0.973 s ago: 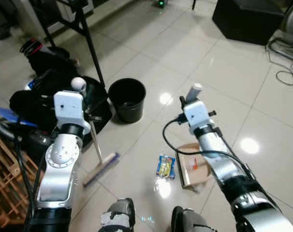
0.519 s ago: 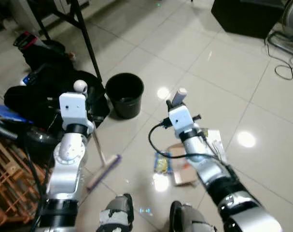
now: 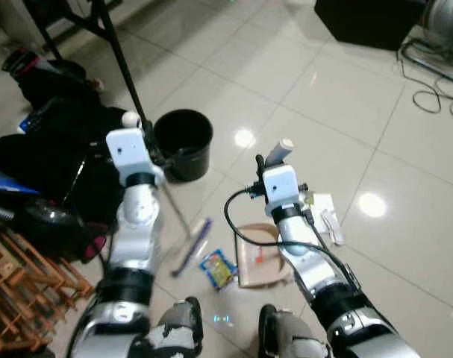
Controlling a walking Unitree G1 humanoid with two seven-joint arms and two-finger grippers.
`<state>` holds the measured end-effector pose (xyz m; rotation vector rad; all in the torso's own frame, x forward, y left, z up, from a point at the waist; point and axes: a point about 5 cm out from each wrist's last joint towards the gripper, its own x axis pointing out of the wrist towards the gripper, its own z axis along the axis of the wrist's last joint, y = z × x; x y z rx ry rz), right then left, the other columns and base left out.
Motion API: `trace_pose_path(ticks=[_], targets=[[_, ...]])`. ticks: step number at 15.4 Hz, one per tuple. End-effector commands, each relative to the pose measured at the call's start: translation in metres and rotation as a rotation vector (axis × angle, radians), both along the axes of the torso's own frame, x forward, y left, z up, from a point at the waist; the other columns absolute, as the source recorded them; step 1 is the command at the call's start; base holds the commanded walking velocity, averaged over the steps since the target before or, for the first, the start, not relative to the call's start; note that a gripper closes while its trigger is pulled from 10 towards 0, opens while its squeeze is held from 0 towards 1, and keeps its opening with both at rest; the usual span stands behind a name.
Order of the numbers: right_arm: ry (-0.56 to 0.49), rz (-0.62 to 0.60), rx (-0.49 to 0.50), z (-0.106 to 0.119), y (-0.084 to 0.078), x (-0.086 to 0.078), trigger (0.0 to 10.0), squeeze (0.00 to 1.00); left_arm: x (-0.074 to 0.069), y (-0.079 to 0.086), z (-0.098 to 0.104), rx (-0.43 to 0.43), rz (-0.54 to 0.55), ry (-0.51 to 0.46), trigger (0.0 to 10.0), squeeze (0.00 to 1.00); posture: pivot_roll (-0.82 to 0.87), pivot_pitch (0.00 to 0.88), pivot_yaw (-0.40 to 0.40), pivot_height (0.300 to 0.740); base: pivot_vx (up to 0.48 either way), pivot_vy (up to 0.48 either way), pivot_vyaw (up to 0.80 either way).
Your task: Sweep floor
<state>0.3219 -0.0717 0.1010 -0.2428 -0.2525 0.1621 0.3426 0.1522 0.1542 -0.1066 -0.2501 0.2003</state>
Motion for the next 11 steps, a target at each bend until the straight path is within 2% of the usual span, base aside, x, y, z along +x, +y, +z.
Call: trace_pose_path(ticks=[1, 2, 4, 6, 8, 9, 11], targets=[[0.020, -0.017, -0.001, -0.003, -0.002, -0.001, 10.0, 0.00, 0.000, -0.009, 0.000, -0.089, 0.006, 0.000, 10.0, 0.00, 0.12, 0.295, -0.012, 0.740, 0.000, 0.000, 0.00], [0.021, -0.019, -0.005, -0.003, -0.002, -0.001, 10.0, 0.00, -0.001, -0.012, 0.001, -0.105, 0.003, -0.004, 10.0, 0.00, 0.12, 0.295, -0.012, 0.740, 0.000, 0.000, 0.00], [-0.009, 0.035, -0.074, 0.000, 0.005, 0.001, 10.0, 0.00, -0.010, -0.017, 0.001, -0.130, -0.004, -0.006, 10.0, 0.00, 0.13, 0.296, -0.011, 0.740, 0.000, 0.000, 0.00], [-0.024, 0.042, -0.083, 0.004, 0.005, 0.002, 10.0, 0.00, -0.015, -0.008, 0.005, -0.120, 0.017, -0.031, 10.0, 0.00, 0.12, 0.295, -0.013, 0.740, 0.000, 0.000, 0.00], [-0.007, 0.019, -0.055, 0.004, 0.000, 0.004, 10.0, 0.00, -0.014, -0.001, 0.009, -0.133, 0.058, -0.039, 10.0, 0.00, 0.12, 0.294, -0.017, 0.740, 0.000, 0.000, 0.00], [0.003, 0.012, -0.054, 0.002, -0.003, 0.005, 10.0, 0.00, -0.007, 0.000, 0.018, -0.156, 0.089, -0.056, 10.0, 0.00, 0.12, 0.286, -0.022, 0.740, 0.000, 0.000, 0.00], [0.012, 0.007, -0.054, 0.000, -0.005, 0.004, 10.0, 0.00, 0.001, -0.004, 0.030, -0.191, 0.089, -0.083, 10.0, 0.00, 0.12, 0.287, -0.023, 0.740, 0.000, 0.000, 0.00]])
